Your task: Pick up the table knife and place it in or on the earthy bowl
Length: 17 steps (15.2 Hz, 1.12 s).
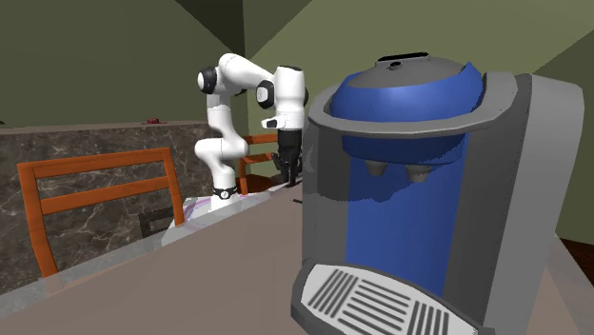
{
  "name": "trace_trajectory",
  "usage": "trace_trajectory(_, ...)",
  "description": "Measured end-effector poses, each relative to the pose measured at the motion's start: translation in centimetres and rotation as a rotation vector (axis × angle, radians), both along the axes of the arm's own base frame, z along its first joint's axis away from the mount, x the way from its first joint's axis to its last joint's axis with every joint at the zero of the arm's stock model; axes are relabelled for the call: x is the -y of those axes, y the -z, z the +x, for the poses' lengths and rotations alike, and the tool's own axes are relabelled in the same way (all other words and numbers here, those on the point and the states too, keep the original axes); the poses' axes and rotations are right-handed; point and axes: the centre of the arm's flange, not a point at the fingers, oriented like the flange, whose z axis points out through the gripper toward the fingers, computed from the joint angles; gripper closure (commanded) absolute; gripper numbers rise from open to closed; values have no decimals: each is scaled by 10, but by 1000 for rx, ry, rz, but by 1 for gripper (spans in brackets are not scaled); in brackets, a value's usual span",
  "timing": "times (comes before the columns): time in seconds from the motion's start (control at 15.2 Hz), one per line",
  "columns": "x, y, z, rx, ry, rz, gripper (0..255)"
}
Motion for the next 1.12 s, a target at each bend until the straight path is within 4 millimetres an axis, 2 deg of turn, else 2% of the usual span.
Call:
trace_trajectory(0.59,-19,-5,-111,0,-1,-1,255)
trace_trajectory(1.12,-36,-8,-218,0,0,-1,255)
